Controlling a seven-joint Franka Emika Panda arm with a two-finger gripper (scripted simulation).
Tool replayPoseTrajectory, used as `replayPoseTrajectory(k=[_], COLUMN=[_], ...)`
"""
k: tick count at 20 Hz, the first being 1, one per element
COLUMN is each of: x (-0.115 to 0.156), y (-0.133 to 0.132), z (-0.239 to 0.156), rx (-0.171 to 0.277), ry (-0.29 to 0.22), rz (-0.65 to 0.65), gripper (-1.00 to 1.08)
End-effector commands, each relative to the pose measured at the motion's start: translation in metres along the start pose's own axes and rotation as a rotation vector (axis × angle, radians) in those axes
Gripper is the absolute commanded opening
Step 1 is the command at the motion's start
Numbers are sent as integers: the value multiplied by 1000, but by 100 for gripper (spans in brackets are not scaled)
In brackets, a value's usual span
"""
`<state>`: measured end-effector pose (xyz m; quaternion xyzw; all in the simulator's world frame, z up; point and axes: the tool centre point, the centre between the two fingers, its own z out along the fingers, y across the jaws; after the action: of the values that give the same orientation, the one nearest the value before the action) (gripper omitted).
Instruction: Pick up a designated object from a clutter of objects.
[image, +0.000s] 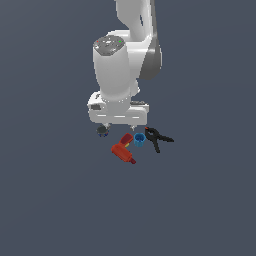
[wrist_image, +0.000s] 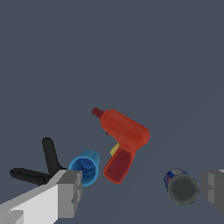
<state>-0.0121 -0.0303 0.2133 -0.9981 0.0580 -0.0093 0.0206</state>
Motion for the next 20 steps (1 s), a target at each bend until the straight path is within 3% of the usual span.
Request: replayPoseTrajectory(k=[1, 11, 20], x=[-10, -69, -112], y=[20, 94, 128], z=[23, 100, 135], rx=[-2, -21, -39], ry=[-1, -5, -8], rz=[47, 231, 331], gripper=[100, 100, 100])
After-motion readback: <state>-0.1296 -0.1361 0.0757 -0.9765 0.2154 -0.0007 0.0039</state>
